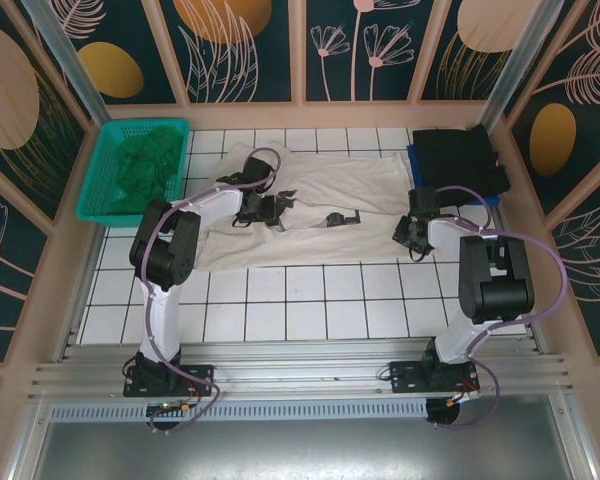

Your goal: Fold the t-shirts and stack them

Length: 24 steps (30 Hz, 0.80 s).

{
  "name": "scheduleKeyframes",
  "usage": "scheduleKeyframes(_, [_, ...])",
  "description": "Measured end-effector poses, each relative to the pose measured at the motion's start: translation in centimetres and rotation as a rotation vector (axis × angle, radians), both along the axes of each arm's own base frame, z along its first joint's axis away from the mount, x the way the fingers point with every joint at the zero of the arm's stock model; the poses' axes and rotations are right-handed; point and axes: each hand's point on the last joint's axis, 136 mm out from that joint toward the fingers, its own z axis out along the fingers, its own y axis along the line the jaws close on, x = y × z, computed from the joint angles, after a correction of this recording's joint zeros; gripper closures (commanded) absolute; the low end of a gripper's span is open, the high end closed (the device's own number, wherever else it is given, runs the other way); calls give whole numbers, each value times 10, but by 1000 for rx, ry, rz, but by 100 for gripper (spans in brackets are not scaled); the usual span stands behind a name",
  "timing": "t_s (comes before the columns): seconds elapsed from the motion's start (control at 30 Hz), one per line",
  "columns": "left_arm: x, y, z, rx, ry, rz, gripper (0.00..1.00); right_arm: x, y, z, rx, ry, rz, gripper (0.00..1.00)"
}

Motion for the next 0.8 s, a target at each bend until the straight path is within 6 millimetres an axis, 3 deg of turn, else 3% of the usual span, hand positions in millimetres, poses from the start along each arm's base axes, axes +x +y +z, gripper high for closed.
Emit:
scheduleKeyframes(0.4, [0,0,67,-39,-118,-8,99,-17,3,1,25,3,2,61])
scheduleKeyframes(0.43, [1,1,69,-40,-127,-7,87,-18,3,1,26,4,2,61])
scheduleKeyframes(0.47, [1,1,70,-41,-133,-7,62,-19,3,1,27,4,2,61])
scheduleKeyframes(0.6, [4,2,63,-27,-130,1,47,-21,3,1,27,10,3,61])
scheduleKeyframes(0.67, [5,6,52,-1,-115,14,24,-22,3,2,27,16,3,61])
scheduleKeyframes(0.7, [4,9,46,16,-110,21,18,-24,2,2,26,20,3,60])
scheduleKeyframes(0.8, [-6,26,29,82,-86,55,9,-28,2,10,26,19,3,60])
